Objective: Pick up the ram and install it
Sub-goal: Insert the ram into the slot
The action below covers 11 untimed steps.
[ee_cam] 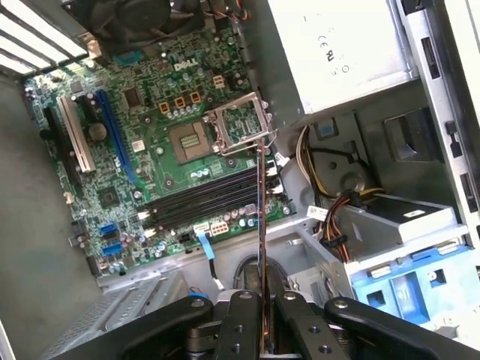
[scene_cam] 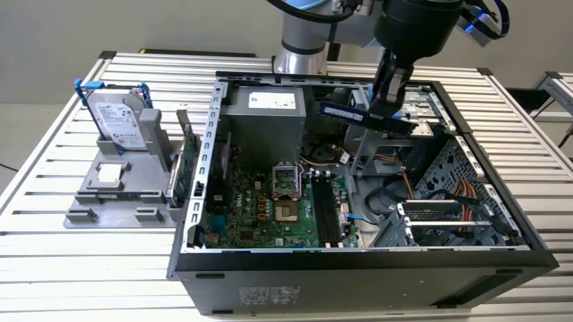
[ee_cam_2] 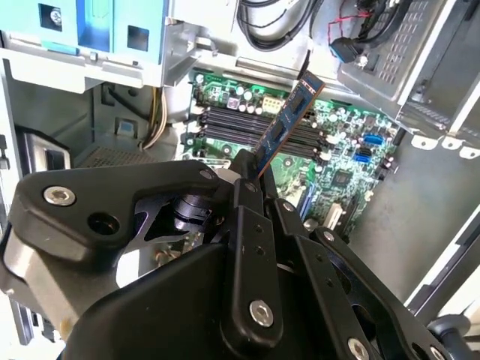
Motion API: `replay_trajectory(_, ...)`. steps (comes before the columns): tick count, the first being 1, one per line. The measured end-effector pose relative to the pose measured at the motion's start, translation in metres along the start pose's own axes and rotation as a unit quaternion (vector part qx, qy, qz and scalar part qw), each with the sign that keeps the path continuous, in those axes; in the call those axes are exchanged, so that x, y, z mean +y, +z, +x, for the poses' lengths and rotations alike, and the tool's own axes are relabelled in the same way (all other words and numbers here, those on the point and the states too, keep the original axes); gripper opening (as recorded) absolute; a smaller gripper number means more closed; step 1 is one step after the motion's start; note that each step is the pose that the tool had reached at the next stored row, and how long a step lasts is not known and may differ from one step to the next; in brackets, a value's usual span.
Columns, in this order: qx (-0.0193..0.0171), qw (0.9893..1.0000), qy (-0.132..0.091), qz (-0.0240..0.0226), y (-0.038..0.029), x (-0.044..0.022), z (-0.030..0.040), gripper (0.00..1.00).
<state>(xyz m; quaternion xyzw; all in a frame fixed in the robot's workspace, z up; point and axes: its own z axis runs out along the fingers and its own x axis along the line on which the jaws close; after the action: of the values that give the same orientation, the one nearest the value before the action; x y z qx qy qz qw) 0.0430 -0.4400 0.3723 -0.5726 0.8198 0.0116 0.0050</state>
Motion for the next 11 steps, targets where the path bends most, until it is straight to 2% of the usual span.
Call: replay_trajectory(11, -0.0002, 0.9996, 0.028, 0.0003, 0.0000, 0.0000, 0.0000, 0.00)
